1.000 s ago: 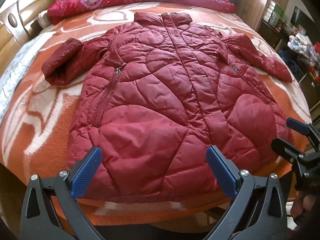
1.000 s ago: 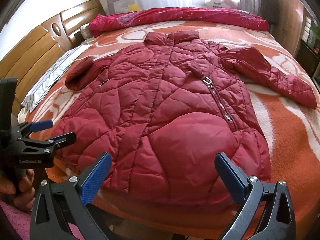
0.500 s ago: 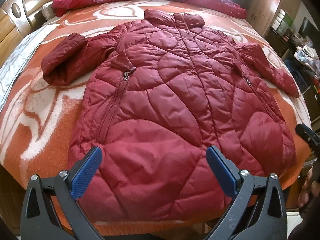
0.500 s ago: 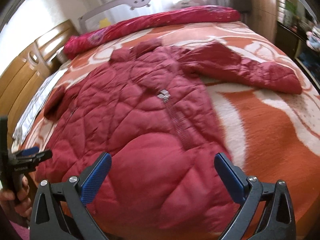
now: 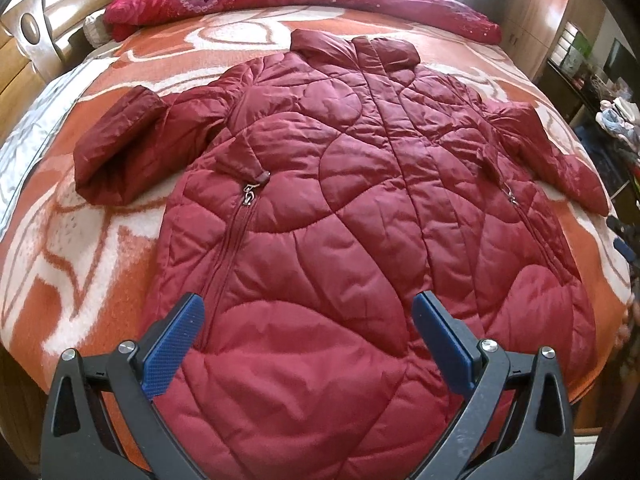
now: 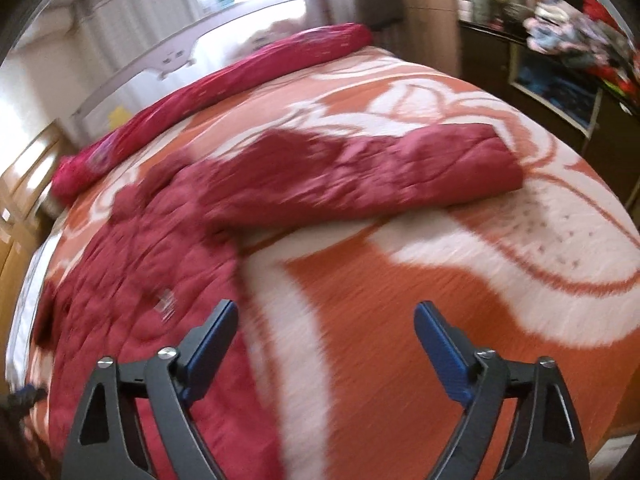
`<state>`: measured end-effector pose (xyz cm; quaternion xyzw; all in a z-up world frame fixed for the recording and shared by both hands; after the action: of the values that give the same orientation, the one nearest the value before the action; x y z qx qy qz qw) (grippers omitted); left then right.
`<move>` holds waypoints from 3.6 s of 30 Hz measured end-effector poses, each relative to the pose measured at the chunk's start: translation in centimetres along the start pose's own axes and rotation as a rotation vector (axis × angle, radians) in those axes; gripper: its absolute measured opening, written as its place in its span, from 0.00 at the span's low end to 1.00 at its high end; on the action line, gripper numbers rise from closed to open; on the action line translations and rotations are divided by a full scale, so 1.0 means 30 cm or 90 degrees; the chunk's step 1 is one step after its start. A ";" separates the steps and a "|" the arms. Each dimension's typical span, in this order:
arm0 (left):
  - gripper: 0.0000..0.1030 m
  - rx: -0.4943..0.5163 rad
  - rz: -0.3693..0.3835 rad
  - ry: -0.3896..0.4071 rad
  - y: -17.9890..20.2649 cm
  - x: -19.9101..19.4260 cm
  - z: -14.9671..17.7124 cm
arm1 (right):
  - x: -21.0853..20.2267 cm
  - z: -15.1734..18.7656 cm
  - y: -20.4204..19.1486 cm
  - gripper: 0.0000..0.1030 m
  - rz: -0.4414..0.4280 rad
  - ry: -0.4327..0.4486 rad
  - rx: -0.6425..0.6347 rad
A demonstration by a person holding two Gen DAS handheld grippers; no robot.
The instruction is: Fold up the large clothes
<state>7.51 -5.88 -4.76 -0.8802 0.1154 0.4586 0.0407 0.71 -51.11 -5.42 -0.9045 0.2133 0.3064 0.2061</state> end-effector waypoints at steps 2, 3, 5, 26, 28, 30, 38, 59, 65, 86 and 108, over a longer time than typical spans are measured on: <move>1.00 0.001 -0.001 -0.005 0.006 0.012 -0.004 | 0.051 -0.041 0.086 0.81 0.014 0.001 0.042; 1.00 0.002 -0.001 -0.008 0.007 0.019 -0.006 | 0.086 -0.064 0.139 0.80 0.021 0.003 0.072; 1.00 0.005 -0.003 -0.014 0.013 0.033 -0.006 | 0.142 -0.089 0.209 0.73 0.042 0.001 0.108; 1.00 0.011 -0.014 -0.061 0.047 0.119 -0.002 | 0.410 -0.191 0.530 0.12 0.011 0.050 0.315; 1.00 0.013 -0.014 -0.062 0.048 0.125 -0.003 | 0.383 -0.214 0.486 0.09 -0.008 0.073 0.278; 1.00 0.008 -0.011 -0.065 0.047 0.131 -0.004 | 0.351 -0.240 0.428 0.08 -0.033 0.095 0.246; 1.00 0.007 -0.004 -0.060 0.047 0.135 0.005 | 0.209 -0.311 0.100 0.07 -0.203 0.131 0.101; 1.00 -0.138 0.148 -0.042 -0.100 0.235 -0.195 | 0.365 0.042 -0.912 0.06 -0.382 -0.115 -0.290; 1.00 -0.208 0.251 -0.053 -0.132 0.324 -0.308 | 0.401 0.174 -1.042 0.06 -0.380 -0.132 -0.397; 0.14 -0.261 0.399 -0.126 -0.059 0.636 -0.516 | 0.373 0.293 -1.117 0.19 -0.389 -0.115 -0.485; 0.20 -0.024 0.111 0.020 -0.246 0.565 -0.613 | 0.628 -0.040 -0.736 0.42 -0.203 -0.147 -0.182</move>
<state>33.32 -4.79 -8.27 -0.8745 0.1834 0.4486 -0.0180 26.16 -38.39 -11.30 -0.9058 -0.0029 0.3983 0.1448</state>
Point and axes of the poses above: each gripper's, at about its wrist camera, not at the fingertips, and x roughly the way its jaws point, y to its right, z to its underside, the point moved 3 cm from there along x, roughly the way its jaws point, and after that the axes turned 9 degrees about y, right-handed, at the moved point
